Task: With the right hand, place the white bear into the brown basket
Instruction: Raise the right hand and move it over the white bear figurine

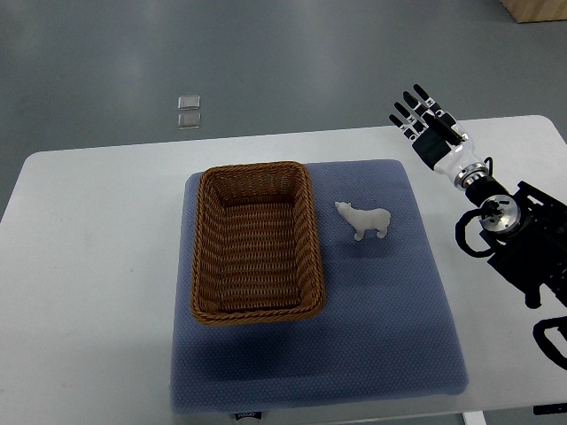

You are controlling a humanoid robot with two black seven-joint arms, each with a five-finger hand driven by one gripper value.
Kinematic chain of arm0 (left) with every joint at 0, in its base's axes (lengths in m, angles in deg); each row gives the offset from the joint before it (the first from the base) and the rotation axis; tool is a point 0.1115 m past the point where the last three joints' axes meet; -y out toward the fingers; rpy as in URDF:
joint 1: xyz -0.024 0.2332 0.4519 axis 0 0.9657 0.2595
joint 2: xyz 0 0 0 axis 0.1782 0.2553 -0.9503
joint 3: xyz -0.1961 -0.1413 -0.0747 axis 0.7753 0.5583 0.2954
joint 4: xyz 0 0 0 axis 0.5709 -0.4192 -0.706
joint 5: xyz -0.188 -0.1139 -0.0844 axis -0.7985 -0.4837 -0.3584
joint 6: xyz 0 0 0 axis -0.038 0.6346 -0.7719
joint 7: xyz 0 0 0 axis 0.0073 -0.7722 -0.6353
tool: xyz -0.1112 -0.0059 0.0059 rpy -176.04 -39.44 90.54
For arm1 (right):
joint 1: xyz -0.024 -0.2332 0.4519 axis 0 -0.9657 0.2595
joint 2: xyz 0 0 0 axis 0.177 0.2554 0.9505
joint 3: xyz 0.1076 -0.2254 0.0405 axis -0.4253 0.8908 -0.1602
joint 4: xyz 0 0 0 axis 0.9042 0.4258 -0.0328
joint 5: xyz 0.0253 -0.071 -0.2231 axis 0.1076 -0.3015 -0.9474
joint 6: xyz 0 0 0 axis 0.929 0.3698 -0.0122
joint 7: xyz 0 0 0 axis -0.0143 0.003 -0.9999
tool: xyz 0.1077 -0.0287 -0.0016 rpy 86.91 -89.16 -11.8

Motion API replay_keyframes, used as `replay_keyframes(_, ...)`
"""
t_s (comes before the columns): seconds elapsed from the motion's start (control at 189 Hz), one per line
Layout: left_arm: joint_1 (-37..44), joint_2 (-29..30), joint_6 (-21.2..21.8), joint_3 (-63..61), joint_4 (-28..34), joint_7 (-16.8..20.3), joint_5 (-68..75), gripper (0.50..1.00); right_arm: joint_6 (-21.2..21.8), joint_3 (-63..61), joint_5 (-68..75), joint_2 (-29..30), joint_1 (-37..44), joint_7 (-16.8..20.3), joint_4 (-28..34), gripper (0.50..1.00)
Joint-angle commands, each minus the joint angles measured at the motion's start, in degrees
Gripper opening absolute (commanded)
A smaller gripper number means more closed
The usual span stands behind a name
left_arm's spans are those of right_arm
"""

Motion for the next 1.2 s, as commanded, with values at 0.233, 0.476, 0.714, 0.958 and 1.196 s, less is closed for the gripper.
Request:
replay_keyframes(0.233,0.5,0.0,0.0,0.0,-0.1,0.5,0.0,1.000,-0.1,0.3,-0.3,0.1,0.5,-0.1,0.1,0.928)
replay_keyframes(0.476,0.5,0.0,-0.2,0.0,-0.3,0.5,0.0,1.000,-0.2,7.1,-11.2,-1.5,5.4,0.2,0.1,0.919)
replay_keyframes(0.714,0.5,0.0,-0.5,-0.1,-0.3,0.3,0.0,1.000,0.3,18.0,-38.9,-4.0,13.4,0.4,0.3,0.921)
replay_keyframes(0.958,0.5,0.0,-0.7,0.0,-0.7,0.2,0.0,1.000,1.1,29.1,-58.3,-6.1,22.7,0.9,6.1,0.924)
replay_keyframes(1.196,0.5,0.0,-0.8,0.0,-0.8,0.2,0.0,1.000,1.1,38.8,-64.3,-13.5,31.7,2.6,26.3,0.926)
